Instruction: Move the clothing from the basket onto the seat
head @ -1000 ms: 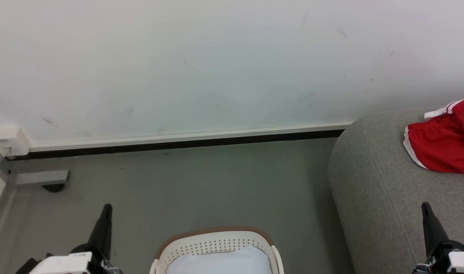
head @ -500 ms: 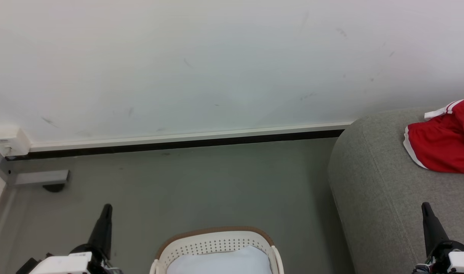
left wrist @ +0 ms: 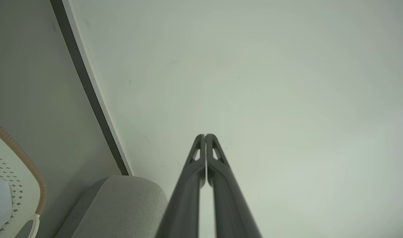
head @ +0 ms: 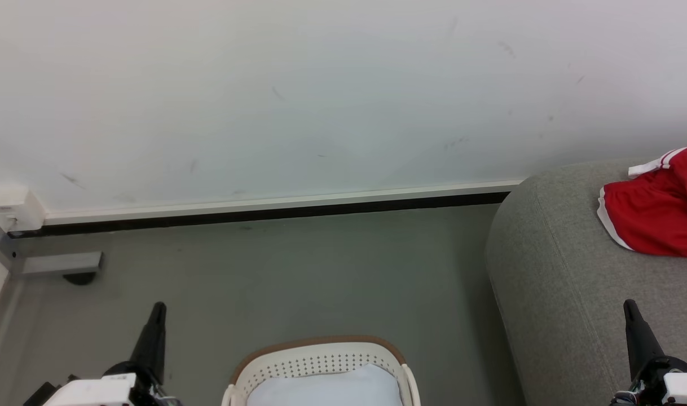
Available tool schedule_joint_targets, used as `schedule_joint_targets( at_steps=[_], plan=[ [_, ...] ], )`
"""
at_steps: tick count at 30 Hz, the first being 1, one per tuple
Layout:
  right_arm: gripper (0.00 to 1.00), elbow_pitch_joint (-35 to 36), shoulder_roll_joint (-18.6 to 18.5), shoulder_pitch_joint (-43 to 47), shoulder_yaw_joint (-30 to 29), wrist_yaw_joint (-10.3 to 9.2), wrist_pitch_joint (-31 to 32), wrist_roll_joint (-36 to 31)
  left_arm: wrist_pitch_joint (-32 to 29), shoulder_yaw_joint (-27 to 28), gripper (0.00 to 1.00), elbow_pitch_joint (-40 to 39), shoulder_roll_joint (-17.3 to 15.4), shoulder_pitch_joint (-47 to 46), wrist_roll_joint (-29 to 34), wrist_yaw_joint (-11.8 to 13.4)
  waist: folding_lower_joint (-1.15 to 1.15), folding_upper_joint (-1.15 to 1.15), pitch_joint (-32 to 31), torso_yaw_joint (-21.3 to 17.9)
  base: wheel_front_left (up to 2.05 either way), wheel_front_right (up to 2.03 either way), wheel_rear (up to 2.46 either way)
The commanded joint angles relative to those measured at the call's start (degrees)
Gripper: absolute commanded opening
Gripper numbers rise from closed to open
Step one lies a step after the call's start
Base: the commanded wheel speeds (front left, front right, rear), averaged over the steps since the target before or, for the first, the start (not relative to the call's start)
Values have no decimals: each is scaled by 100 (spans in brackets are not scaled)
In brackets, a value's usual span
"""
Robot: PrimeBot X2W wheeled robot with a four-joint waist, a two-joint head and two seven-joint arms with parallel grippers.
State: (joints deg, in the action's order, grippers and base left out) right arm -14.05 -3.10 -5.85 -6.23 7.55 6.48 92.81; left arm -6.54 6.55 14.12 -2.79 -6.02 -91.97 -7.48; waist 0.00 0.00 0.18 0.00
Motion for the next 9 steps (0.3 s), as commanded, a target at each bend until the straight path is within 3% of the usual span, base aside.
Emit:
schedule_joint_targets(
  at_steps=[1, 9],
  plan=[
    [0, 17, 1, -66, -25, -12, -7, -33, -19, 11, 0, -5, -13, -53, -81, -15, 0, 0, 0, 0, 0, 0, 0],
    [0, 17, 4, -66, -29, -12, -2, -38, -19, 10, 0, -6, -13, -53, -81, -15, 0, 0, 0, 0, 0, 0, 0]
  ],
)
